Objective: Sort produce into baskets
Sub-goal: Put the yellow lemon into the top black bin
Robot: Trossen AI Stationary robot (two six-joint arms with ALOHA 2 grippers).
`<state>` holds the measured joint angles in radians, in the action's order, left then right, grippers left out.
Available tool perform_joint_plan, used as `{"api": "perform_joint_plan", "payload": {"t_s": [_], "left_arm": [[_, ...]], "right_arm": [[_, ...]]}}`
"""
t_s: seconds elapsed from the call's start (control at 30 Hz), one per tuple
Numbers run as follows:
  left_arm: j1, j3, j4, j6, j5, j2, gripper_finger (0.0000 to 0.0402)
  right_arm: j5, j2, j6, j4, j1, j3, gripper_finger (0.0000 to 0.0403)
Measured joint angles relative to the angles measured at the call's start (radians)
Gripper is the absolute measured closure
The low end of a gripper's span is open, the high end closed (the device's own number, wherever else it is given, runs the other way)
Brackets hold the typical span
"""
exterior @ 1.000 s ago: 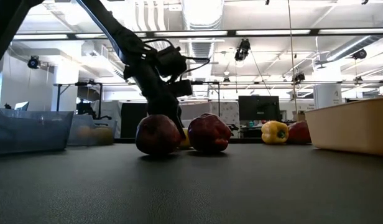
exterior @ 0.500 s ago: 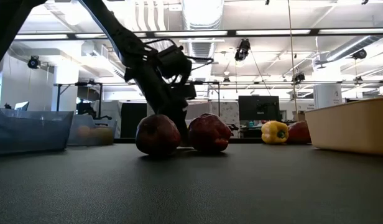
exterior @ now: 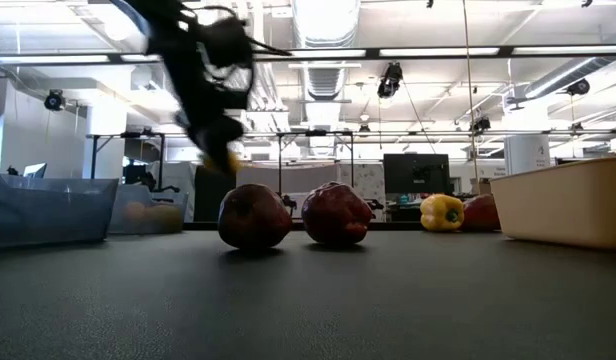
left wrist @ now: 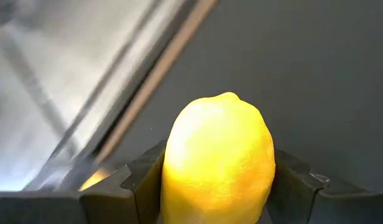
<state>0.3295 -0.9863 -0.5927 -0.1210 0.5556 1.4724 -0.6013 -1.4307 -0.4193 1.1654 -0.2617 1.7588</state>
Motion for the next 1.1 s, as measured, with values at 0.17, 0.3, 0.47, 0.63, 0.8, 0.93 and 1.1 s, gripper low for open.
{"api": "perform_joint_plan", "payload": {"t_s": [0.17, 0.3, 0.47, 0.63, 0.8, 0.93, 1.1], "left_arm": [[0.092, 0.131, -0.145, -0.156, 0.185, -0.203, 0.0202], [0.235, 0.215, -0.141, -0.229, 0.1, -0.282, 0.0202], [0.429, 0.255, -0.141, -0.298, -0.092, -0.252, 0.0202], [0.559, 0.239, -0.137, -0.305, -0.277, -0.173, 0.0193], [0.59, 0.191, -0.136, -0.265, -0.295, -0.067, 0.0188], [0.588, 0.142, -0.131, -0.256, -0.316, 0.011, 0.0187], [0.587, 0.098, -0.13, -0.246, -0.36, 0.07, 0.0186]], "right_arm": [[-0.001, 0.0, -0.022, -0.033, 0.031, 0.0, 0.0246], [-0.001, 0.0, -0.04, -0.078, 0.07, 0.0, 0.0254], [0.001, 0.0, -0.023, -0.148, 0.129, 0.0, 0.0263], [0.034, 0.0, -0.014, -0.178, 0.199, 0.0, 0.0271], [0.06, 0.0, -0.025, -0.176, 0.242, 0.0, 0.0271], [0.06, 0.0, -0.016, -0.176, 0.249, 0.0, 0.0256], [0.062, 0.0, 0.008, -0.175, 0.247, 0.0, 0.0224]]}}
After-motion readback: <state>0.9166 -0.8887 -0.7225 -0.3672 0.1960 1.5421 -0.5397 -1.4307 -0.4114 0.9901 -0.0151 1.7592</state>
